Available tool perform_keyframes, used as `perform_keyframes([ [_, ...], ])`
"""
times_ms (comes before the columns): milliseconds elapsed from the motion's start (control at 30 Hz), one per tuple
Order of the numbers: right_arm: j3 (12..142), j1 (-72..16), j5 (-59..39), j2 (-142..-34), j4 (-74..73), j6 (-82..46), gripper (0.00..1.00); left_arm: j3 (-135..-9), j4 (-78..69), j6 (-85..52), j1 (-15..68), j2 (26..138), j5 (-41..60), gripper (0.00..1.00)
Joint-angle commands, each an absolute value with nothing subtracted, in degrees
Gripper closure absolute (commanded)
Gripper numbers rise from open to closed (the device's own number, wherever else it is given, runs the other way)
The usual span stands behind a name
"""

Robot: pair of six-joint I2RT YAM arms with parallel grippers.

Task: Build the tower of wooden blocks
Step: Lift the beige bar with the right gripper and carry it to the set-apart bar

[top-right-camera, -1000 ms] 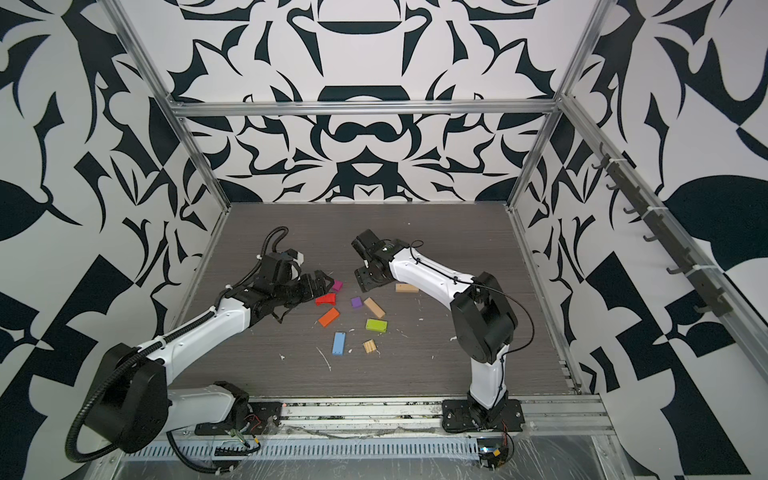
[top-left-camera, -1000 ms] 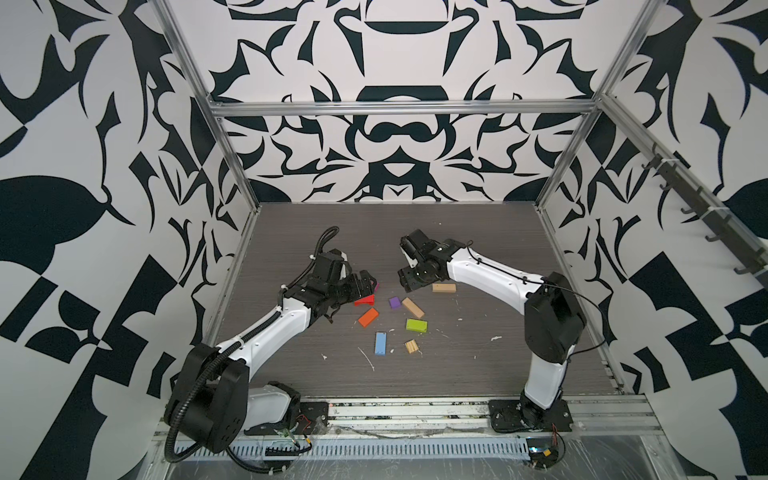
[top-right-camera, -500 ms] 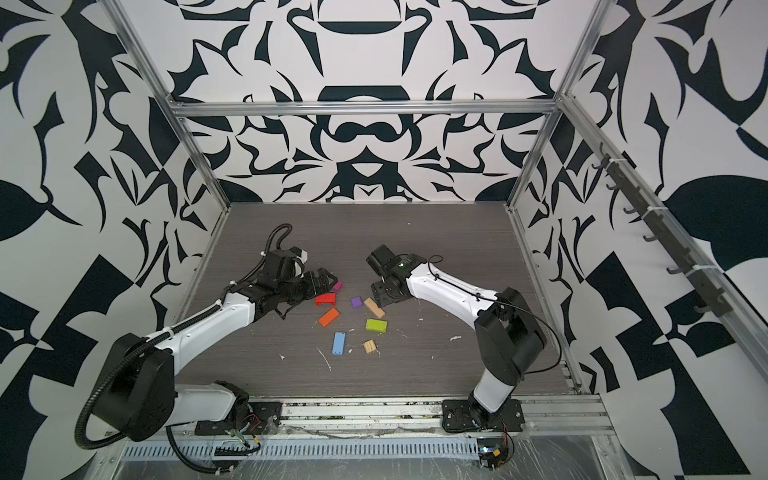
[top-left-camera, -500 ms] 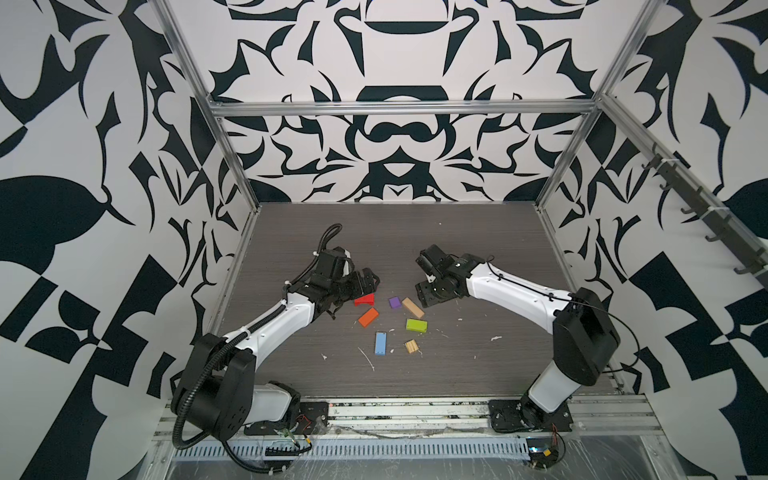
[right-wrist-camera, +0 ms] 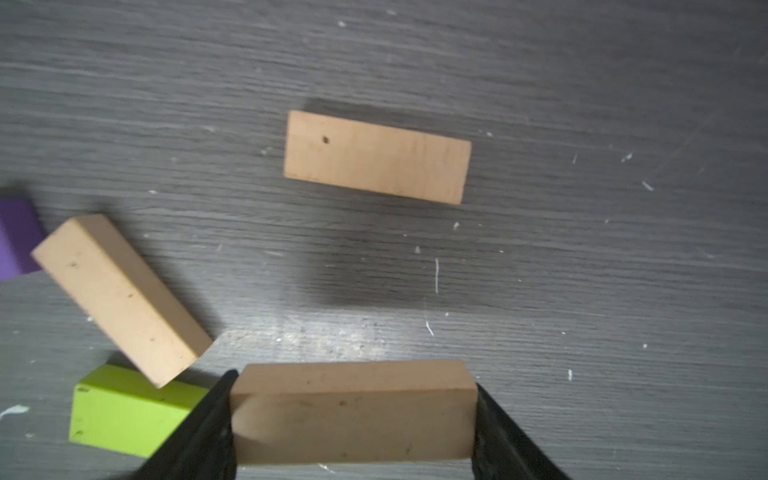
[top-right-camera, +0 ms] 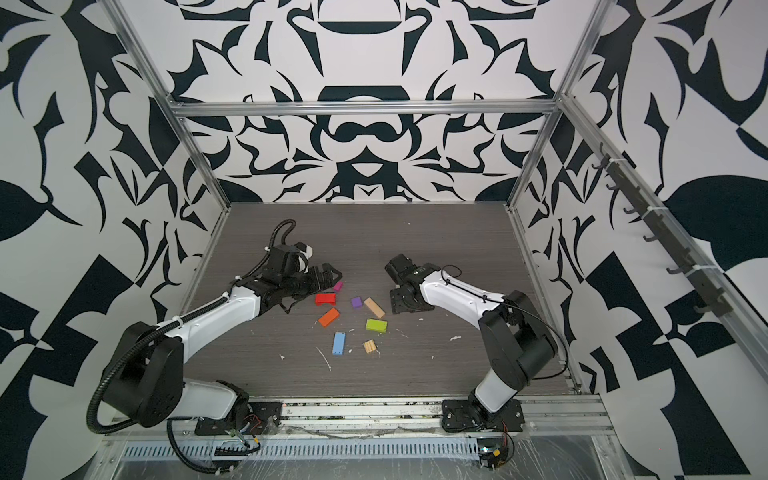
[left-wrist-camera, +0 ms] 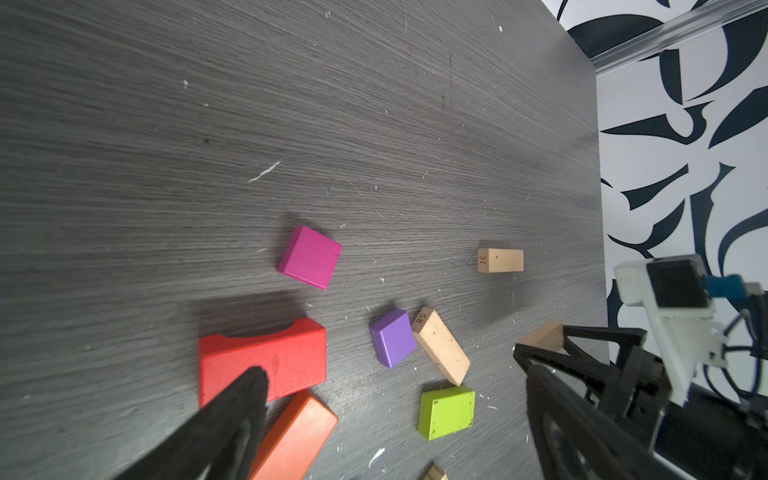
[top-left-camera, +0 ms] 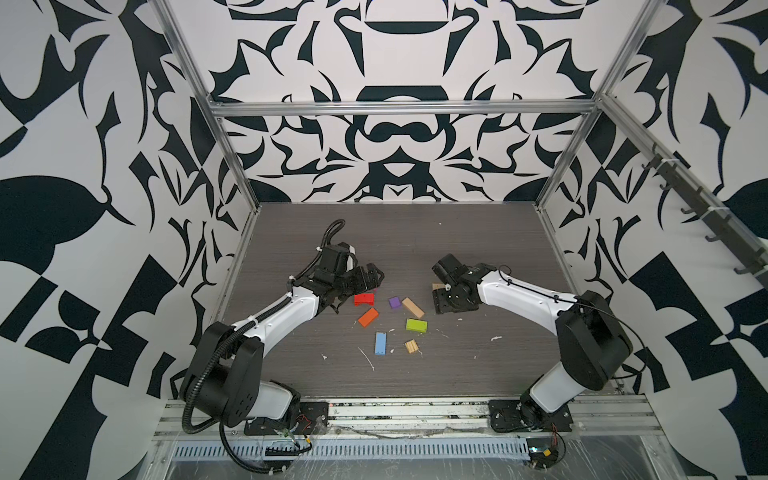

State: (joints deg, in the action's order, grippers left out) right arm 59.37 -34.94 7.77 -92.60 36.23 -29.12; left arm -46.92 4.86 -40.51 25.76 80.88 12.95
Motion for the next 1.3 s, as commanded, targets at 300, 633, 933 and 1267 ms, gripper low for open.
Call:
perform_keyframes([
  [300,59.7,-32.7,4.6,-96.1,30.9,-30.0,0.26,-47.1,2.7,-41.7,25.5,81.3,13.8,0.0],
  [633,60.3,-32.0,4.5,-100.0,29.1,-29.9,0.26,-46.1,3.5,-42.0,25.6,79.7,13.3,0.0],
  [933,61.4,-30.6,4.6,-101.5,28.5,-29.7,0.26,-46.3,4.0,-42.0,25.6,79.2,13.3,0.0],
  [1267,64.1,-29.9,4.4,-103.9,28.8,-29.2,0.26,-46.4,4.2,-41.8,25.6,78.9,13.3,0.0],
])
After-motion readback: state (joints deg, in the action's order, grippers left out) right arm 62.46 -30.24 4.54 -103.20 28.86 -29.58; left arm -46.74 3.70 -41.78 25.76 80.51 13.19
